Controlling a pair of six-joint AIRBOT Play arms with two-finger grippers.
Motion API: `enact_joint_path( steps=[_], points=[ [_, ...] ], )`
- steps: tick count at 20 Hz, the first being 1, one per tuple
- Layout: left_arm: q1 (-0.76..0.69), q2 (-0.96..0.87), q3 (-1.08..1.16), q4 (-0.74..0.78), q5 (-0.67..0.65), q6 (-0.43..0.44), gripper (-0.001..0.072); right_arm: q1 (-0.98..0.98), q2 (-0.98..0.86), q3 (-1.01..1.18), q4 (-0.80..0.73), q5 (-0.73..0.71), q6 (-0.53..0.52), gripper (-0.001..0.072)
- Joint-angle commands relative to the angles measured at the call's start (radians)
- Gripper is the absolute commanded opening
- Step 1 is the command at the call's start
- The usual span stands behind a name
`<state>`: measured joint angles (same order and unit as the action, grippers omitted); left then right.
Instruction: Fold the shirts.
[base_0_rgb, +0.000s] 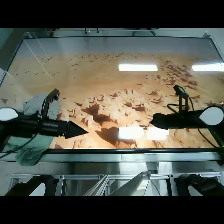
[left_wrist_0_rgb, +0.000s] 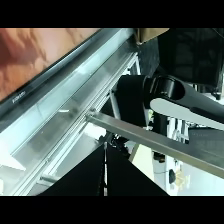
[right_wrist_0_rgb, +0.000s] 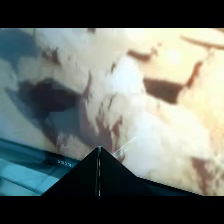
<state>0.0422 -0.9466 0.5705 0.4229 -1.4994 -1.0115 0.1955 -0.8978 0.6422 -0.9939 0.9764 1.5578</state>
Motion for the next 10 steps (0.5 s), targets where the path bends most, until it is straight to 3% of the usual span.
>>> enact_joint_path(
  steps=[1,10],
  points=[
    [-0.004,0.095,-0.127,0.004,0.045,0.000,-0.0003,0.077,0.016,-0.049,0.038,-0.060,-0.002,0.0018],
    [-0.004,0.152,-0.125,0.003,0.061,0.000,-0.0004,0.077,0.014,-0.049,0.053,-0.053,0.001,0.0018]
  ],
)
